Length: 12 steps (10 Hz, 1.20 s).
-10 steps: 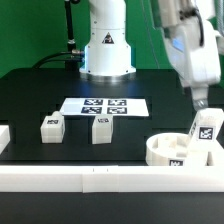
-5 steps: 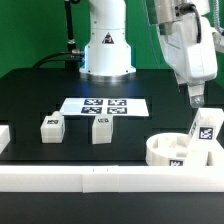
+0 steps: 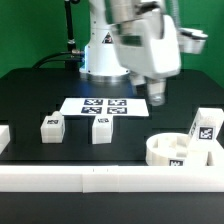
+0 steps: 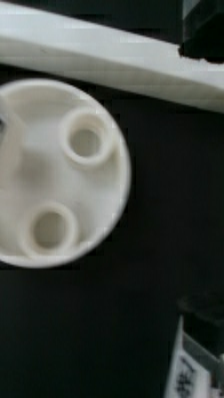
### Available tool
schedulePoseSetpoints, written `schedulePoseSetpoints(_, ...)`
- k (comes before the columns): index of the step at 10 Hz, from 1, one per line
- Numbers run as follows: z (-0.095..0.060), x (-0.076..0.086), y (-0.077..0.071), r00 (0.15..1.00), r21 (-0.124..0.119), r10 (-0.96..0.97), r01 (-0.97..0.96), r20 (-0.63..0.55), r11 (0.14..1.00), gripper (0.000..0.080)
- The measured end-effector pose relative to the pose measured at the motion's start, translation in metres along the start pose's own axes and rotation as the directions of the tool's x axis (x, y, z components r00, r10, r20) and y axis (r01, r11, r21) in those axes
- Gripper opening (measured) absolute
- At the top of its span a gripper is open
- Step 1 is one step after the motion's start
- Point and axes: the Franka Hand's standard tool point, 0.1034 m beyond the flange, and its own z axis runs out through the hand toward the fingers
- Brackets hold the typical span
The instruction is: Assemble stool
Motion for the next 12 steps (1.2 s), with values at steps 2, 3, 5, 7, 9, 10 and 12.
schedulePoseSetpoints(2,-0.004,0.006,-0.003,0.999,0.005,-0.040,0.040,-0.004,0.999,0.0649)
schedulePoseSetpoints(3,-0.002,0.005,-0.002,0.999,0.003,-0.041,0.041,-0.004,0.999,0.0649)
schedulePoseSetpoints(5,-0.002,0.005,-0.001,0.997,0.001,-0.083,0.083,-0.004,0.997,0.0649)
schedulePoseSetpoints(7,0.003,0.008,-0.005,0.929,-0.066,-0.369,0.370,0.026,0.927,0.0649)
schedulePoseSetpoints(9,0.007,0.013,-0.002,0.843,-0.061,-0.537,0.537,0.027,0.841,0.0649)
schedulePoseSetpoints(10,0.007,0.014,-0.002,0.769,-0.061,-0.639,0.639,0.033,0.767,0.0649)
schedulePoseSetpoints(12,0.007,0.014,-0.002,0.613,-0.057,-0.789,0.790,0.045,0.610,0.0649)
